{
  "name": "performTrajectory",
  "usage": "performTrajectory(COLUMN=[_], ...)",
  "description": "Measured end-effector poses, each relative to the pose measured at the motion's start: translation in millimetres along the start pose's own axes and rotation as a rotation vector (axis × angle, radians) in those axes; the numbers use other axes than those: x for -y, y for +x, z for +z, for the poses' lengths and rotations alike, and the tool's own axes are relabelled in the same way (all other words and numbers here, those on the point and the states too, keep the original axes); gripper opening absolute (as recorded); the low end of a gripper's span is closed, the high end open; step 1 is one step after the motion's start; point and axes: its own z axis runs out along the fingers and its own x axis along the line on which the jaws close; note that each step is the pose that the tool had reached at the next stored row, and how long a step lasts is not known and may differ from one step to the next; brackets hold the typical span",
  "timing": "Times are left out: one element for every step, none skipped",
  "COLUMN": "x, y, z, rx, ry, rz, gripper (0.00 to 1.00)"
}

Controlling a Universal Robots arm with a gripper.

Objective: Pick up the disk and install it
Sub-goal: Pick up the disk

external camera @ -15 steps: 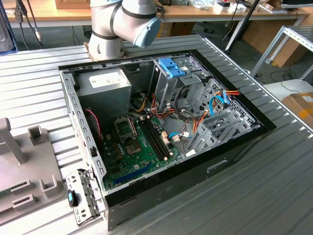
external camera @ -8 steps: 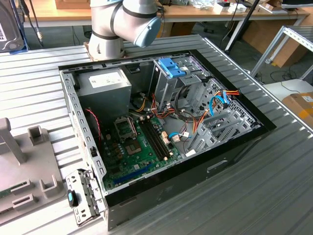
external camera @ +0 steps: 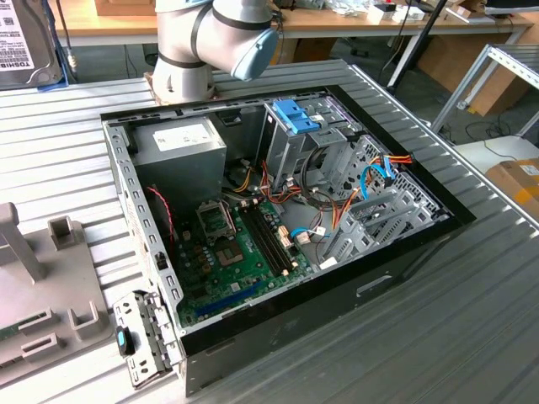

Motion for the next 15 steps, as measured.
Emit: performTrajectory(x=[0.1,0.1,0.2,0.8,2.1,3.5,6.1,10.1,14.6,17.9,21.0,23.6,26.4,31.2,34.1], y=[0.0,0.0,0.0,0.0,0.1,0.1,0.2,0.3,0.4,0.5,0.6,0.6,0.7,0.9,0.9], z=[0.0,0.0,0.0,-0.1,0.0,-0.1,-0.1,-0.1,-0.1,-0.1,-0.1,-0.1,-0.1,-0.1,-0.1], rx=[0.0000,0.0000,0.0000,-0.0001,-0.0001,0.0000,-0.0001,-0.0001,-0.0001,0.0000,0.0000,0.0000,-0.0001,0.0000,-0.0001], ry=[0.0000,0.0000,-0.0001,-0.0002,-0.0001,-0.0001,-0.0001,-0.0001,-0.0001,0.0000,0.0000,0.0000,0.0000,0.0000,0.0000], rz=[0.000,0.000,0.000,0.000,0.000,0.000,0.000,0.000,0.000,0.000,0.000,0.000,0.000,0.000,0.000], gripper=[0.36,0.36,0.36,0.36,0.36,0.36,0.36,0.36,0.36,0.36,0.36,0.36,0.36,0.36,0.36])
